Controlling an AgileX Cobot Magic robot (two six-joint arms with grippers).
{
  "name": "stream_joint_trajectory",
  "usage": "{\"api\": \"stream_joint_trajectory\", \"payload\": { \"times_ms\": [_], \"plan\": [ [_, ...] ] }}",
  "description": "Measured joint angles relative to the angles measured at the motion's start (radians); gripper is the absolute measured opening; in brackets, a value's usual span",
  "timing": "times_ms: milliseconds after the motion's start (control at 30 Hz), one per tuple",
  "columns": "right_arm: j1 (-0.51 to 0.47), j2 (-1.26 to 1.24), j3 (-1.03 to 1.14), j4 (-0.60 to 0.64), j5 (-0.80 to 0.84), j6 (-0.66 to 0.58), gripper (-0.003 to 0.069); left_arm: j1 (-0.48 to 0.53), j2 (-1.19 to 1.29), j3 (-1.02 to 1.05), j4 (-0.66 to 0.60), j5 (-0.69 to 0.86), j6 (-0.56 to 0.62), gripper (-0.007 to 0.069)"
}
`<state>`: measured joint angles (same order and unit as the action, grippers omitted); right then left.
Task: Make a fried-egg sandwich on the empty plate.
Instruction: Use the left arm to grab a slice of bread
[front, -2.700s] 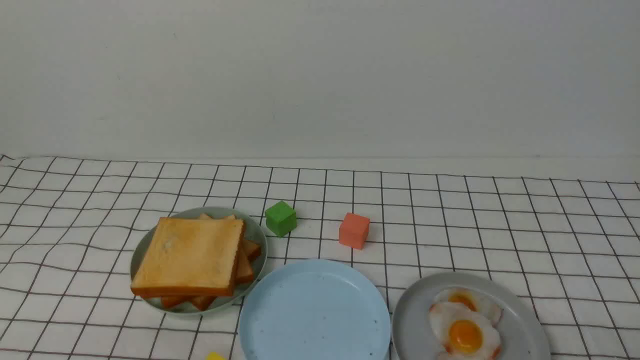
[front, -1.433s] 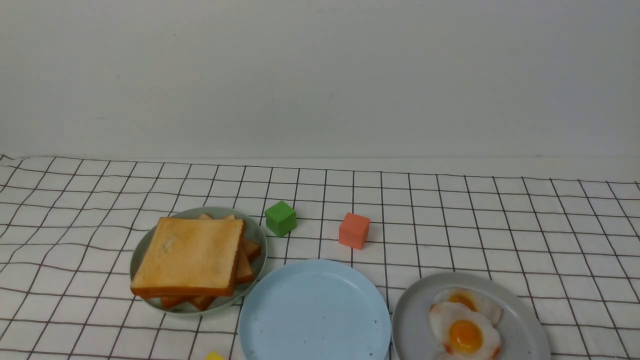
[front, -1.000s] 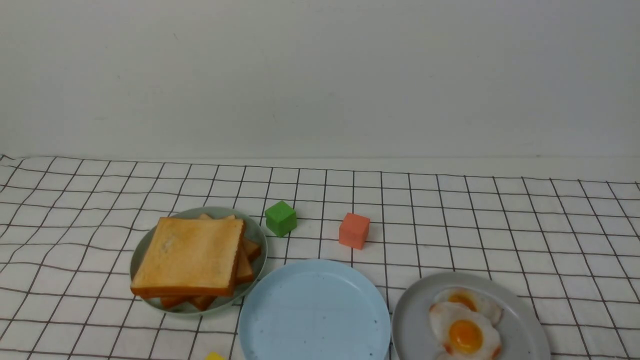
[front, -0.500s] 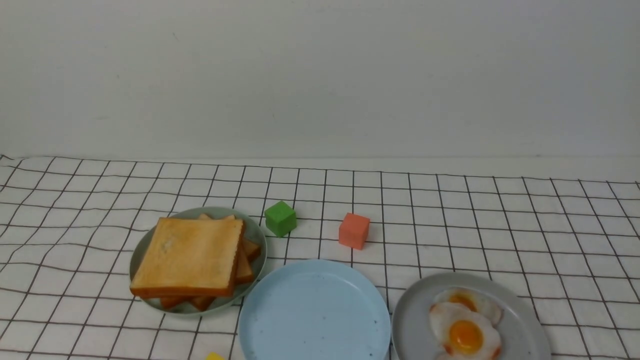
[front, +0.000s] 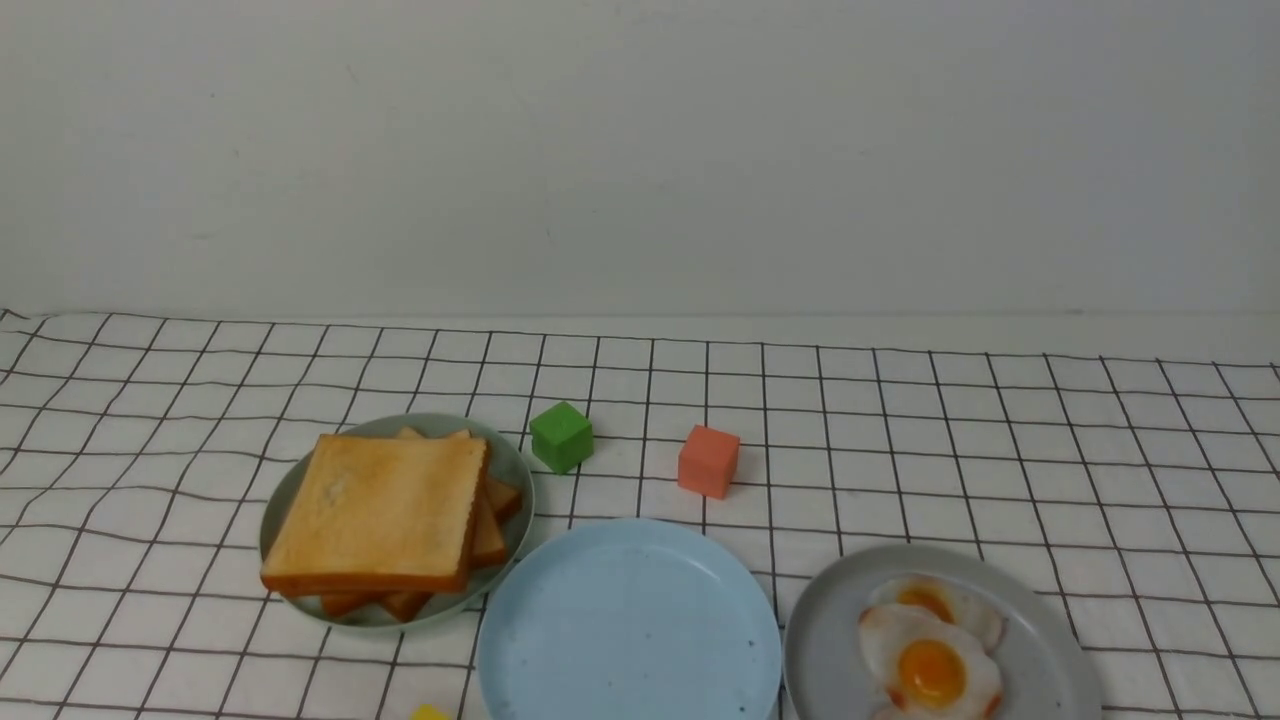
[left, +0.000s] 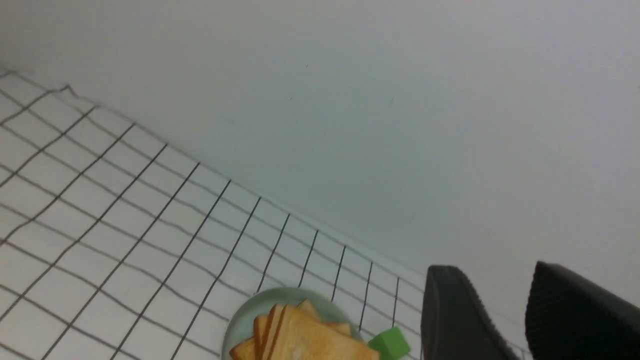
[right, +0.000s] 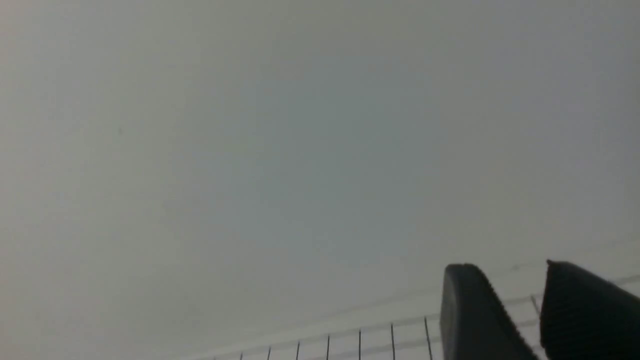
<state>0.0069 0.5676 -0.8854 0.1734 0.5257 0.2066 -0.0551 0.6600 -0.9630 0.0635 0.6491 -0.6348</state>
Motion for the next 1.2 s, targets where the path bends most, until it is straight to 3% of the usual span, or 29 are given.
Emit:
{"api": "stream_joint_trajectory", "payload": {
  "times_ms": [233, 567, 700, 733, 867, 1033, 1200],
  "plan": [
    [0.113, 0.031, 0.129, 0.010, 0.105, -0.023, 0.0241, 0.000, 0.206, 0.069, -0.064, 0.039, 0.016, 0.0238],
    [0.222, 0.032, 0.163, 0.051, 0.286, -0.129, 0.0241, 0.016, 0.482, 0.067, -0.324, 0.113, 0.303, 0.0238],
    [0.333, 0.032, 0.163, 0.086, 0.305, -0.147, 0.0241, 0.136, 0.635, 0.018, -0.501, 0.223, 0.553, 0.0238],
    [0.337, 0.032, 0.163, 0.089, 0.307, -0.147, 0.0241, 0.143, 0.643, 0.016, -0.511, 0.234, 0.568, 0.0238],
    [0.378, 0.032, 0.163, 0.111, 0.316, -0.153, 0.0241, 0.267, 0.818, -0.030, -0.768, 0.308, 0.904, 0.0244],
    [0.380, 0.032, 0.163, 0.097, 0.317, -0.153, 0.0241, 0.296, 0.945, -0.082, -0.801, 0.309, 1.142, 0.0288],
    [0.381, 0.032, 0.163, 0.094, 0.313, -0.153, 0.0241, 0.295, 0.979, -0.118, -0.793, 0.246, 1.195, 0.0337]
  ]
}}
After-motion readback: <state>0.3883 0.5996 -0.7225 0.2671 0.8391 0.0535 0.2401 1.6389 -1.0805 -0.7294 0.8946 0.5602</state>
